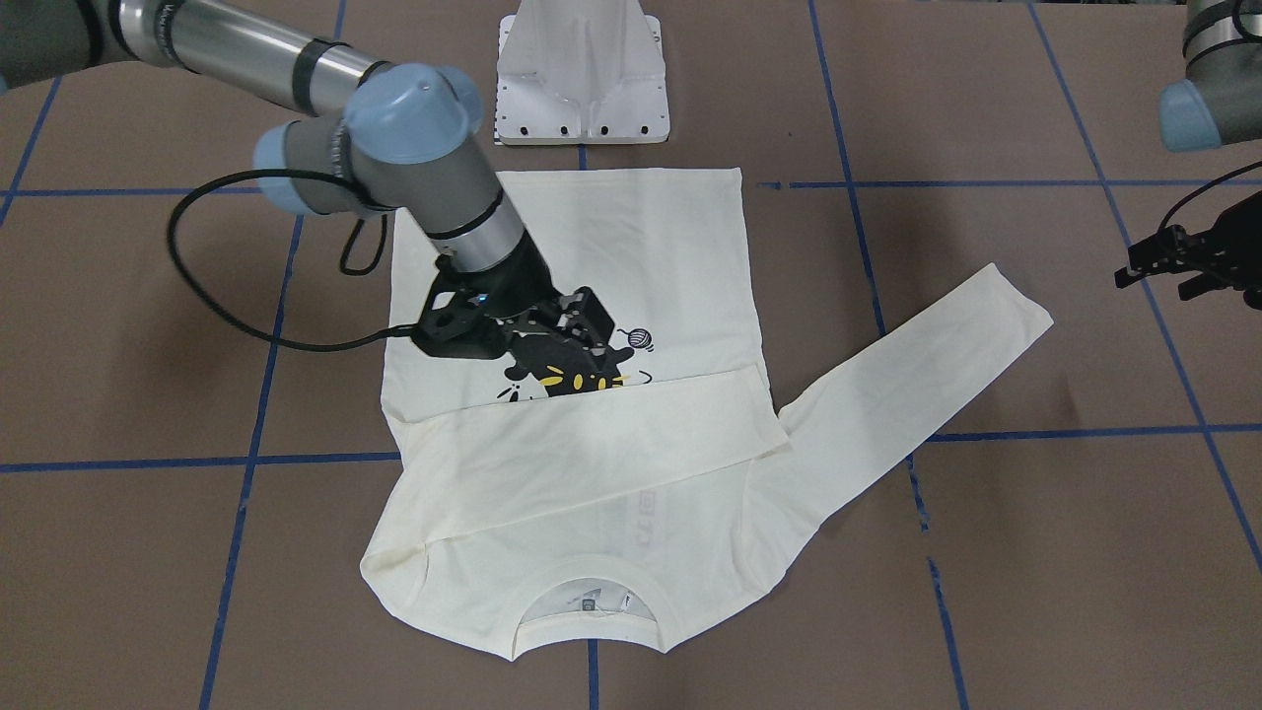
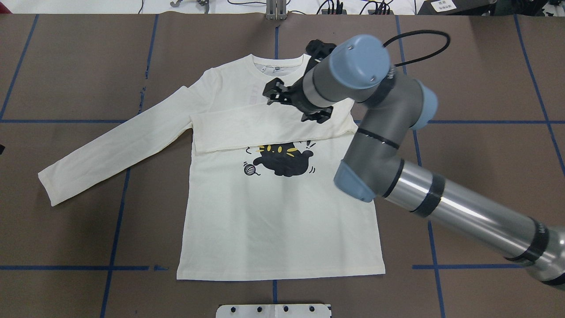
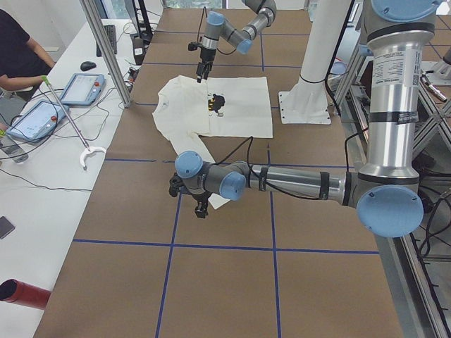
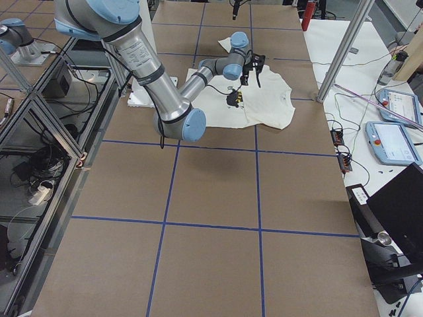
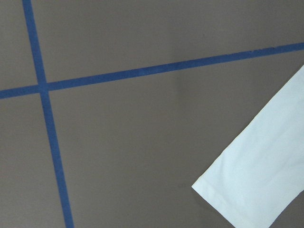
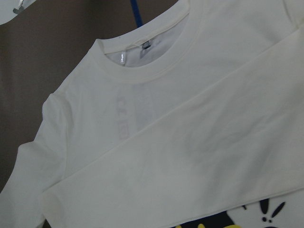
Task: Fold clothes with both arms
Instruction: 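Release the sleeve and raise the right gripper while the left gripper grasps the other cuff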
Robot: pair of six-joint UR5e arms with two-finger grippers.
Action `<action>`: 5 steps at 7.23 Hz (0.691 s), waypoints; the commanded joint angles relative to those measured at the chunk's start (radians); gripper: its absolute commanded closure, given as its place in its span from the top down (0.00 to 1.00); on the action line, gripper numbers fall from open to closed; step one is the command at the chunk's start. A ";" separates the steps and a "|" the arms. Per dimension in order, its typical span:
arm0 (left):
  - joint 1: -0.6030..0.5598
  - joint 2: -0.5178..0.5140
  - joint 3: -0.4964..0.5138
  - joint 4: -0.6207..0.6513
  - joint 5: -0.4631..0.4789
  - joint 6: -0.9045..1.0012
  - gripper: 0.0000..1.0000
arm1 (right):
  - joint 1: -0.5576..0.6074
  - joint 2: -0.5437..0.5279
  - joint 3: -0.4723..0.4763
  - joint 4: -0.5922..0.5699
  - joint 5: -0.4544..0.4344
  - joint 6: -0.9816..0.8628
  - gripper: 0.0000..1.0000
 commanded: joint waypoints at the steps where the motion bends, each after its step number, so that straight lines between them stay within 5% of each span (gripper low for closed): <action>1: 0.086 -0.001 0.021 -0.040 -0.004 -0.149 0.82 | 0.123 -0.177 0.111 0.002 0.151 -0.137 1.00; 5: 0.140 -0.022 0.161 -0.203 0.006 -0.155 0.82 | 0.133 -0.254 0.154 0.004 0.152 -0.142 1.00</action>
